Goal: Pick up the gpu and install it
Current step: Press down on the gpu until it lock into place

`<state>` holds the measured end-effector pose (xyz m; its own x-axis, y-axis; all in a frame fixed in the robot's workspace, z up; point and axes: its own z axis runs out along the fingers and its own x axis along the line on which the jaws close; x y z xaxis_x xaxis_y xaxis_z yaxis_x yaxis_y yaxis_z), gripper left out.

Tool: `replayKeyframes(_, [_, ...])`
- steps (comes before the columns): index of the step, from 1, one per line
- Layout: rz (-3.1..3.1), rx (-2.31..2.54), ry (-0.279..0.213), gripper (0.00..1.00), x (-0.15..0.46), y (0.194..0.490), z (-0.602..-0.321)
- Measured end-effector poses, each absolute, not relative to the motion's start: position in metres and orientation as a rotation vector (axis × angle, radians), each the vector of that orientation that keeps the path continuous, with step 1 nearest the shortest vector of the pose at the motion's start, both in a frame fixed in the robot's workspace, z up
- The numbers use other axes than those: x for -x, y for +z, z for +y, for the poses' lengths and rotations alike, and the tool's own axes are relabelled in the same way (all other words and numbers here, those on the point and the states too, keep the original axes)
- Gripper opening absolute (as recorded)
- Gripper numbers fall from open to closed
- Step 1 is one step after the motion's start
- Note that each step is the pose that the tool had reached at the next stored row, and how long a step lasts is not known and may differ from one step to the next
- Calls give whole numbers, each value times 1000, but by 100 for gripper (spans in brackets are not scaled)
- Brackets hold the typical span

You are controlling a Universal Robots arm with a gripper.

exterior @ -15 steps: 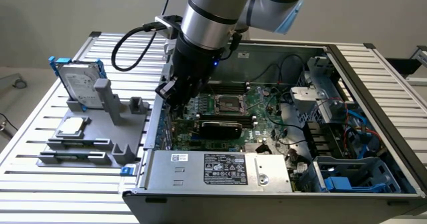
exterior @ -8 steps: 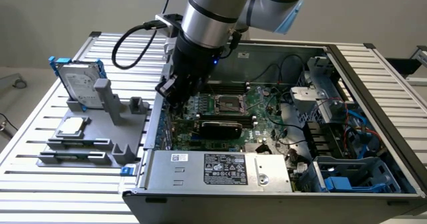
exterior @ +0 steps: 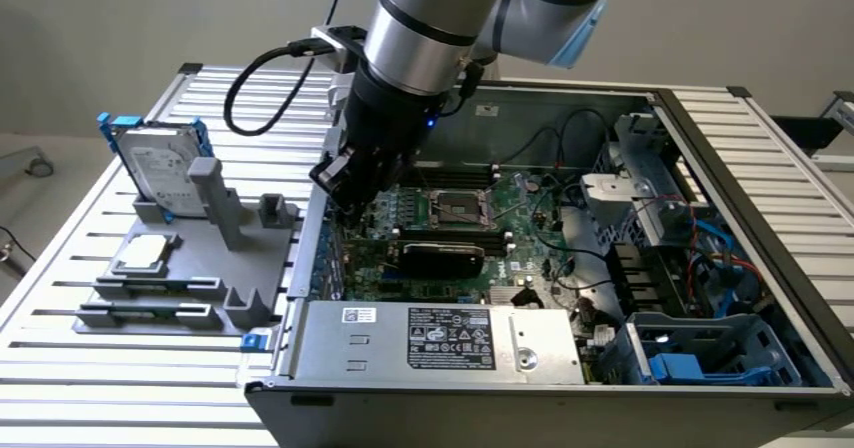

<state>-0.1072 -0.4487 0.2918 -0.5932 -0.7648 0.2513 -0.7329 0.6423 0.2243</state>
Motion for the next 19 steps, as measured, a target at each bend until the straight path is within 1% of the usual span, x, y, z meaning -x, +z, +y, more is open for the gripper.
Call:
replayKeyframes(7, [-2533, -1193, -135, 11, 105, 292, -449])
replayKeyframes(19, [-2527, -1184, -107, 11, 105, 288, -447])
